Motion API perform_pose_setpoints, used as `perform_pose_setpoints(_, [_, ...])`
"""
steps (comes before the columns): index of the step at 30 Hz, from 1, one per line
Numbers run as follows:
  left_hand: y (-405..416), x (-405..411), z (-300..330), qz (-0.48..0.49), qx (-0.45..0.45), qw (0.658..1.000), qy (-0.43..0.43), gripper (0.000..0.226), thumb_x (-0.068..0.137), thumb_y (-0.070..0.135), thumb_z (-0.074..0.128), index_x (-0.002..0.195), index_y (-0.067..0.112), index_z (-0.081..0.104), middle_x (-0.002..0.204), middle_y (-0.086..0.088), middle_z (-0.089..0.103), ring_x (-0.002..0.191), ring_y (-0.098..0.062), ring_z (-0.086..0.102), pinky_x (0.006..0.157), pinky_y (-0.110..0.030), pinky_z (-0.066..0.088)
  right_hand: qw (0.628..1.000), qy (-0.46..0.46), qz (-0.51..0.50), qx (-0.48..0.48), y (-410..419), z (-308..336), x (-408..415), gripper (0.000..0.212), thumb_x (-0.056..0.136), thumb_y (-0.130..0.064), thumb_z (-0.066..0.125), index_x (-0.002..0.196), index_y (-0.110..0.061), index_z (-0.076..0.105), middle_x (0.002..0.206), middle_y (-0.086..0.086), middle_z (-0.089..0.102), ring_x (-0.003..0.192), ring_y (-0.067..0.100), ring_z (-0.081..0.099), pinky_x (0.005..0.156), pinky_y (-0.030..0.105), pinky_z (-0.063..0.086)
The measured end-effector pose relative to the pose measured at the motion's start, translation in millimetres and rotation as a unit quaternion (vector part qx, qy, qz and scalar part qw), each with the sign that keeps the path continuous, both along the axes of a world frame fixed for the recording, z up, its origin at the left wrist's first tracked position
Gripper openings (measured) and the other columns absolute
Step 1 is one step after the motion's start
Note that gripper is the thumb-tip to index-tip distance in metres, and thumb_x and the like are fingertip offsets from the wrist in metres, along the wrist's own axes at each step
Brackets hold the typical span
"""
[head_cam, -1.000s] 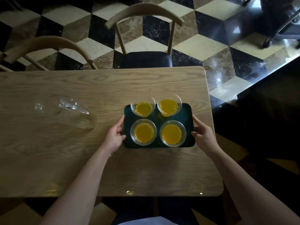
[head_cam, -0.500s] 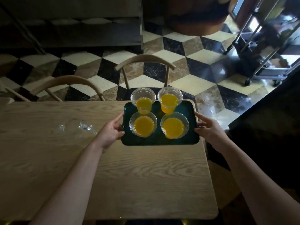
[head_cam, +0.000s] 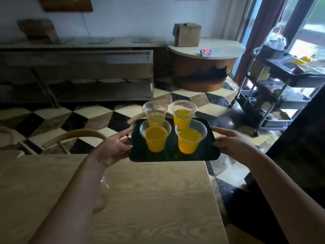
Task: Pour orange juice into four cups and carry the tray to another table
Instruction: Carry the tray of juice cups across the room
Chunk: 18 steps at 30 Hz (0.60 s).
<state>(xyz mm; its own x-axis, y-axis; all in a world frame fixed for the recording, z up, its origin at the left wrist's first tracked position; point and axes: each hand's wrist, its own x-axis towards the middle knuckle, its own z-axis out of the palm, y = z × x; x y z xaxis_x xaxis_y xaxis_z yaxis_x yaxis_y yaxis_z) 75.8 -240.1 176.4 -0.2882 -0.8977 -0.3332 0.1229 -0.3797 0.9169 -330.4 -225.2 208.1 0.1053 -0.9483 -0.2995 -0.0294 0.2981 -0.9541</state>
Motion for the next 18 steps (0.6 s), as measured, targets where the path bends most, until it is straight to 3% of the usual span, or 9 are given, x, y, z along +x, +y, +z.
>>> perform_pose_setpoints(2, [-2.7, 0.6, 20.2, -0.008, -0.012, 0.999, 0.044, 0.075, 0.069, -0.009, 0.065, 0.131, 0.033, 0.063, 0.099, -0.019, 0.072, 0.090, -0.031, 0.072, 0.072, -0.041, 0.059, 1.000, -0.026, 0.002, -0.008, -2.1, 16.9, -3.9, 0.056, 0.086, 0.022, 0.045, 0.120, -0.018, 0.067, 0.094, 0.023, 0.073, 0.084, 0.028, 0.074, 0.068, 0.031, 0.062])
perform_pose_setpoints(5, [-5.7, -1.1, 49.3, -0.012, -0.037, 0.996, 0.081, 0.076, 0.063, -0.006, 0.068, 0.132, 0.025, 0.063, 0.125, -0.026, 0.063, 0.100, -0.036, 0.068, 0.073, -0.042, 0.059, 0.996, -0.080, 0.018, -0.016, -4.0, 40.9, -9.7, 0.056, 0.087, 0.021, 0.043, 0.103, -0.021, 0.076, 0.095, 0.019, 0.076, 0.086, 0.027, 0.075, 0.065, 0.028, 0.060])
perform_pose_setpoints(10, [-9.8, -7.4, 91.5, -0.016, -0.070, 0.994, 0.080, 0.085, 0.061, -0.003, 0.070, 0.142, 0.014, 0.052, 0.128, -0.024, 0.058, 0.101, -0.038, 0.064, 0.069, -0.040, 0.059, 0.993, -0.111, 0.022, -0.025, -9.3, 75.8, -17.2, 0.048, 0.090, 0.020, 0.040, 0.115, -0.011, 0.068, 0.100, 0.019, 0.076, 0.088, 0.027, 0.075, 0.065, 0.030, 0.061])
perform_pose_setpoints(12, [-12.0, -12.5, 110.8, -0.013, -0.080, 0.994, 0.066, 0.073, 0.066, -0.004, 0.064, 0.136, 0.016, 0.059, 0.127, -0.022, 0.054, 0.103, -0.042, 0.059, 0.070, -0.044, 0.059, 0.992, -0.124, 0.008, -0.024, -14.0, 90.9, -18.6, 0.048, 0.090, 0.021, 0.039, 0.118, -0.009, 0.065, 0.102, 0.020, 0.075, 0.089, 0.028, 0.075, 0.065, 0.031, 0.061])
perform_pose_setpoints(14, [-13.1, -18.4, 131.0, -0.043, -0.107, 0.992, 0.058, 0.062, 0.069, -0.001, 0.059, 0.127, 0.019, 0.068, 0.132, -0.024, 0.059, 0.114, -0.043, 0.061, 0.085, -0.051, 0.057, 0.990, -0.137, 0.009, -0.022, -19.3, 106.6, -19.0, 0.049, 0.090, 0.021, 0.037, 0.120, -0.007, 0.063, 0.107, 0.022, 0.073, 0.092, 0.031, 0.074, 0.065, 0.034, 0.062])
perform_pose_setpoints(16, [-12.1, -23.4, 149.8, -0.069, -0.134, 0.987, 0.047, 0.063, 0.072, 0.003, 0.052, 0.134, 0.014, 0.062, 0.141, -0.029, 0.051, 0.131, -0.049, 0.048, 0.110, -0.061, 0.038, 0.992, -0.119, 0.006, -0.034, -24.5, 123.0, -19.3, 0.048, 0.091, 0.019, 0.040, 0.125, -0.006, 0.063, 0.115, 0.022, 0.071, 0.100, 0.033, 0.071, 0.072, 0.040, 0.063])
perform_pose_setpoints(18, [-10.9, -29.3, 166.2, -0.057, -0.153, 0.986, 0.046, 0.062, 0.075, 0.004, 0.045, 0.135, 0.008, 0.059, 0.142, -0.032, 0.047, 0.133, -0.049, 0.044, 0.114, -0.059, 0.030, 0.993, -0.106, 0.001, -0.054, -27.6, 140.5, -19.5, 0.047, 0.091, 0.018, 0.042, 0.125, -0.006, 0.063, 0.118, 0.021, 0.070, 0.099, 0.033, 0.071, 0.075, 0.040, 0.062])
